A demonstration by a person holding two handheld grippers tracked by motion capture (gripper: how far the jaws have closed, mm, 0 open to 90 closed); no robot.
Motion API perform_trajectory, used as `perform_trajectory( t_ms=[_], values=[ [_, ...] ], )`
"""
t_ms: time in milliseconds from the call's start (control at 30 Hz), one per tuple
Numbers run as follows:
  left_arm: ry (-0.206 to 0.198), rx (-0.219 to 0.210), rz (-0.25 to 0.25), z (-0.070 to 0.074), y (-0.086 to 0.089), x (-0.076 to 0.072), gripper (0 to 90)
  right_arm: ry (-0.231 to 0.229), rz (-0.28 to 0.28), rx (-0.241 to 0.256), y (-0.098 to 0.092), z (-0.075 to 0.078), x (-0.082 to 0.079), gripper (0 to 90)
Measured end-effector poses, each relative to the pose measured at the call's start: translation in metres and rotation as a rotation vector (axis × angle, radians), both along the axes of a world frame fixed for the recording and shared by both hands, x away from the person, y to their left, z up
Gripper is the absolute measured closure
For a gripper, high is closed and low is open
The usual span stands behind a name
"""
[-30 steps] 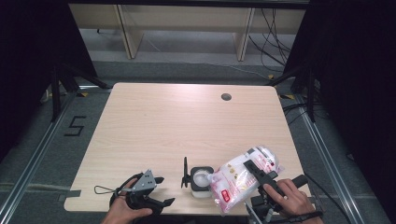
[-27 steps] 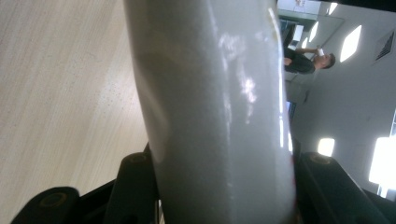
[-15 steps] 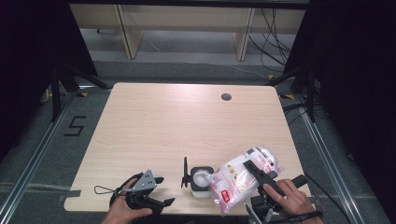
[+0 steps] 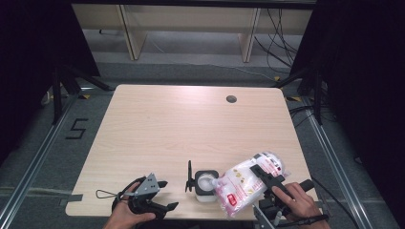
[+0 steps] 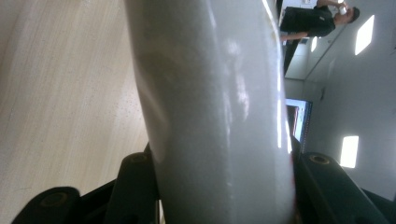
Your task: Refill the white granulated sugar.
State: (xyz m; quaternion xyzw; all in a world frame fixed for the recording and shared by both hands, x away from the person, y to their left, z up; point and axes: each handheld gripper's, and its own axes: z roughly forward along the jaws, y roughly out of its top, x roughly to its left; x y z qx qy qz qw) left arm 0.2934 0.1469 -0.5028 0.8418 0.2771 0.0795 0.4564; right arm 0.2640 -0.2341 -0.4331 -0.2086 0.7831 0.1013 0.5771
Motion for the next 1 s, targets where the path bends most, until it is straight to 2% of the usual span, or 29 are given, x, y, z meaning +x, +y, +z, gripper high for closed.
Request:
perform_trajectory(
  t_ms=[133,467,500,533,600,733,800,933,1000],
  values=[
    [0.000,0.000,0.000,0.000,0.000,0.000,18.5,0.023,-0.015,0.028,-0.004,0.000,0.002,57.7],
    [-0.005,0.008,0.000,0.000,0.001,0.000,18.5,0.047,0.001,0.038,-0.006,-0.002,0.004,58.1],
    [-0.005,0.009,0.002,0.000,0.001,0.000,18.5,0.065,-0.020,0.059,-0.007,-0.003,0.003,58.1],
    [-0.003,0.005,-0.003,0.000,0.001,0.001,18.5,0.054,0.000,0.056,-0.007,-0.002,0.005,58.2],
    [-0.004,0.006,-0.004,0.000,0.001,0.001,18.5,0.058,-0.018,0.063,-0.008,-0.001,0.004,58.3],
    [-0.004,0.007,-0.003,0.000,0.001,0.001,18.5,0.074,0.000,0.098,-0.011,-0.003,0.007,58.9],
    [-0.001,-0.001,-0.001,0.000,0.000,0.000,18.5,0.072,-0.010,0.103,-0.011,-0.004,0.007,59.1],
    [-0.006,0.010,0.001,0.001,0.001,0.000,18.5,0.097,0.003,0.115,-0.010,-0.010,0.010,59.8],
    [-0.001,-0.001,0.004,0.000,0.001,0.000,18.5,0.117,-0.002,0.140,-0.010,-0.014,0.010,60.3]
  ],
)
